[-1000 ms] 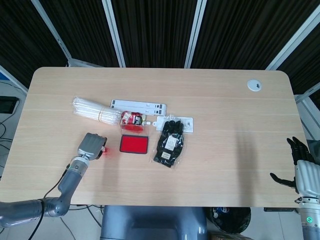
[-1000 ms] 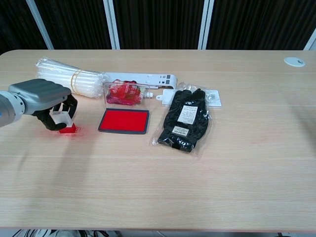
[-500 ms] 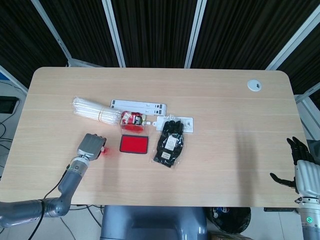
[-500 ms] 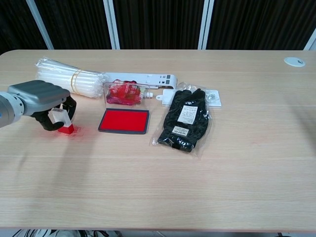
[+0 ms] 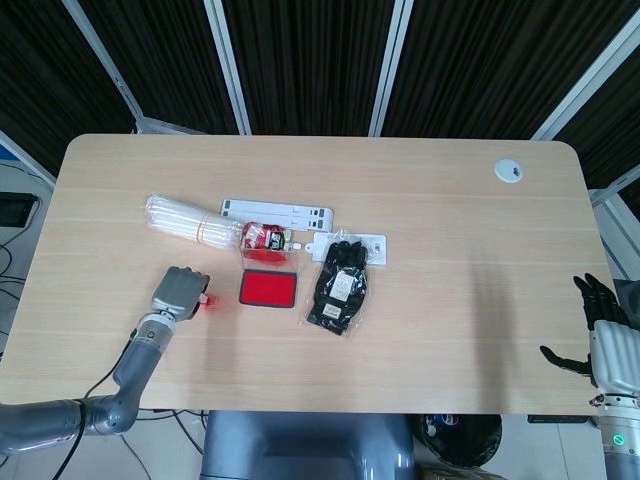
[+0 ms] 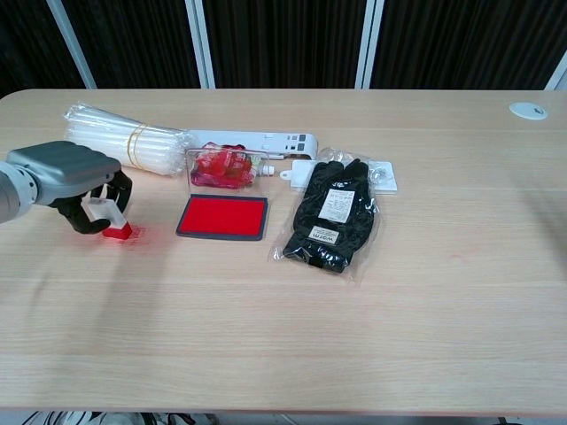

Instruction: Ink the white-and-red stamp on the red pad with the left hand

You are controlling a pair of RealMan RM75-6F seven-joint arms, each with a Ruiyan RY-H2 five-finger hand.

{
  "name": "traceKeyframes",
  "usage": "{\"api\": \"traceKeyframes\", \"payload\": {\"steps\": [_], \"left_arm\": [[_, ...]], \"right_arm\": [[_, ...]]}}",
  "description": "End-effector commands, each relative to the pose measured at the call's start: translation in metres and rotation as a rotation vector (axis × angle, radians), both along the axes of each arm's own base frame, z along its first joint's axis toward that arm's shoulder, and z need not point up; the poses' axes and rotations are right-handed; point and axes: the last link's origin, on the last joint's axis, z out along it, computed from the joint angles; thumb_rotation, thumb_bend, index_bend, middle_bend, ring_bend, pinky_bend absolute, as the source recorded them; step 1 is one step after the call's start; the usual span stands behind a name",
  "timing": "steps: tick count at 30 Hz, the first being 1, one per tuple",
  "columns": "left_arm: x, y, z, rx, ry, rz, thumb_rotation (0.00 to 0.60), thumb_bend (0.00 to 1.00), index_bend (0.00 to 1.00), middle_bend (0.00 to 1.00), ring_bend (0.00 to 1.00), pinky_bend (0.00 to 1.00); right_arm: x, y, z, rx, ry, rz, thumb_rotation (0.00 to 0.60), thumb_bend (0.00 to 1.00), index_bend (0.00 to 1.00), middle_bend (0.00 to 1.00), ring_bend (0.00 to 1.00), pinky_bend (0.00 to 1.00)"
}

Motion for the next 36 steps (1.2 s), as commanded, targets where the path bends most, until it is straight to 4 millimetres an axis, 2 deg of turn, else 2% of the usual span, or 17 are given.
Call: {"api": "traceKeyframes", "payload": {"steps": [1, 8, 11, 15, 20, 25, 27, 30, 36], "left_arm": [[0.000, 0.000, 0.001, 0.001, 0.002, 0.002, 0.600, 0.30, 0.43, 0.42, 0.36, 0.47], [-0.002, -0.002, 0.003, 0.004, 0.009, 0.008, 0.600, 0.16, 0.37, 0.39, 0.33, 0.44], [-0.002, -0.002, 0.006, 0.011, 0.006, 0.009, 0.600, 0.10, 0.30, 0.32, 0.27, 0.39], [0.001, -0.005, 0.016, 0.034, -0.029, 0.020, 0.600, 0.09, 0.19, 0.20, 0.18, 0.30], [0.003, -0.015, 0.041, 0.083, -0.097, 0.017, 0.600, 0.09, 0.09, 0.07, 0.08, 0.19], [-0.004, -0.035, 0.077, 0.168, -0.170, -0.014, 0.600, 0.09, 0.00, 0.00, 0.02, 0.11], [-0.015, -0.052, 0.103, 0.245, -0.221, -0.022, 0.600, 0.08, 0.00, 0.00, 0.01, 0.10], [-0.030, -0.072, 0.125, 0.299, -0.254, -0.038, 0.600, 0.08, 0.00, 0.00, 0.00, 0.08], [-0.061, -0.100, 0.146, 0.363, -0.254, -0.026, 0.600, 0.07, 0.00, 0.00, 0.00, 0.05]], "right_arm": [[0.000, 0.000, 0.000, 0.000, 0.001, 0.000, 0.600, 0.06, 0.00, 0.00, 0.00, 0.18], [0.000, 0.000, 0.000, 0.000, 0.000, 0.000, 0.600, 0.06, 0.00, 0.00, 0.00, 0.18], [0.000, 0.000, 0.000, -0.001, 0.002, 0.001, 0.600, 0.06, 0.00, 0.00, 0.00, 0.18], [0.000, 0.000, 0.001, -0.003, 0.010, 0.002, 0.600, 0.06, 0.00, 0.00, 0.00, 0.18], [-0.001, 0.000, 0.001, -0.007, 0.018, 0.003, 0.600, 0.06, 0.00, 0.00, 0.00, 0.18], [-0.001, 0.001, 0.002, -0.008, 0.033, 0.005, 0.600, 0.06, 0.00, 0.00, 0.00, 0.18], [-0.001, 0.001, 0.002, -0.008, 0.049, 0.010, 0.600, 0.06, 0.00, 0.00, 0.00, 0.18], [0.000, 0.001, 0.001, -0.008, 0.059, 0.015, 0.600, 0.06, 0.00, 0.00, 0.00, 0.18], [0.001, 0.001, 0.001, -0.011, 0.080, 0.023, 0.600, 0.06, 0.00, 0.00, 0.00, 0.18]]}}
